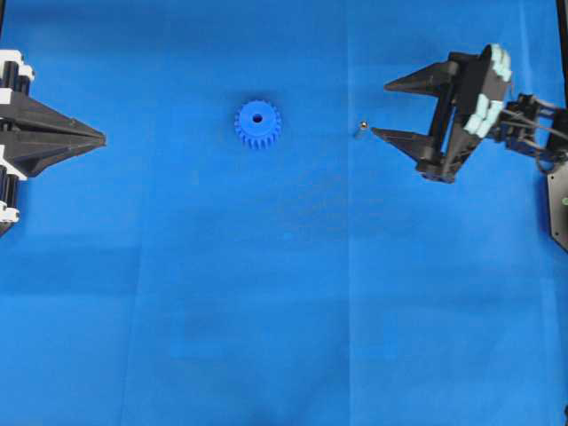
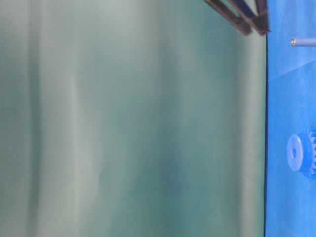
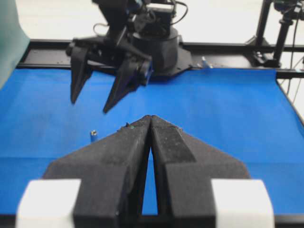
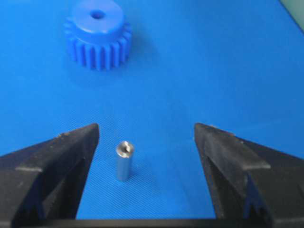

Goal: Insert the shaft placed at a random location into the center hole of the small gear at another random location.
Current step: 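Move the right gripper left toward the small silver shaft, then close the right gripper around the upright silver shaft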

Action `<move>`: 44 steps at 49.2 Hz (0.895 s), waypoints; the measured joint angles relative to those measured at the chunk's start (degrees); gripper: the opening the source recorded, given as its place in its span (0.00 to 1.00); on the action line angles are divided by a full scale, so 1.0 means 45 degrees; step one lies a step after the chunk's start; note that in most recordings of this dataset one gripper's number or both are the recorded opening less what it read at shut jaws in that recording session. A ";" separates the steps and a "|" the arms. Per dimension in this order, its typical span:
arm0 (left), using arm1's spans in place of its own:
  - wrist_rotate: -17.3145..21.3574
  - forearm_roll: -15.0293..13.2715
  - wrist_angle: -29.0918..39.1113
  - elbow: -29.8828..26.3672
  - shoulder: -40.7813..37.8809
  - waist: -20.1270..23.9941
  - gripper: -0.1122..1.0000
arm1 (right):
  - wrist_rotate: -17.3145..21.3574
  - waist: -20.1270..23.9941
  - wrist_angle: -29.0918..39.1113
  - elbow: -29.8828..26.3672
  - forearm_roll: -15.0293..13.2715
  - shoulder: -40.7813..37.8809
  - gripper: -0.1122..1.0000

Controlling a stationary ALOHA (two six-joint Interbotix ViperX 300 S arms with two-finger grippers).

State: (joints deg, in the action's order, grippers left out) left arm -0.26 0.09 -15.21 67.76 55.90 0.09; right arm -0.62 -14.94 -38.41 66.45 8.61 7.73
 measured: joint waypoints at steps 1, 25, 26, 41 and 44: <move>-0.0020 0.0000 0.0000 0.0020 0.0020 0.0000 0.10 | 0.0078 0.0000 -0.0176 -0.0039 0.0039 -0.0293 0.71; 0.0000 0.0000 0.0020 0.0059 0.0000 0.0000 0.10 | 0.0684 0.0117 -0.1035 -0.0820 0.0117 -0.2754 0.70; 0.0000 0.0000 0.0039 0.0059 0.0020 0.0000 0.10 | 0.0684 0.0137 -0.1035 -0.0820 0.0137 -0.2773 0.70; 0.0000 0.0000 0.0059 0.0117 0.0020 0.0000 0.10 | 0.0684 0.0469 -0.1055 -0.0820 0.0137 -0.2773 0.37; 0.0000 0.0000 0.0059 0.0117 0.0000 0.0000 0.10 | 0.0684 0.0547 -0.1055 -0.0820 0.0117 -0.2773 0.27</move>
State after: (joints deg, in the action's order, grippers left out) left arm -0.26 0.09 -14.94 68.29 55.90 0.09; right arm 2.46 -12.48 -43.15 62.75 9.14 -4.75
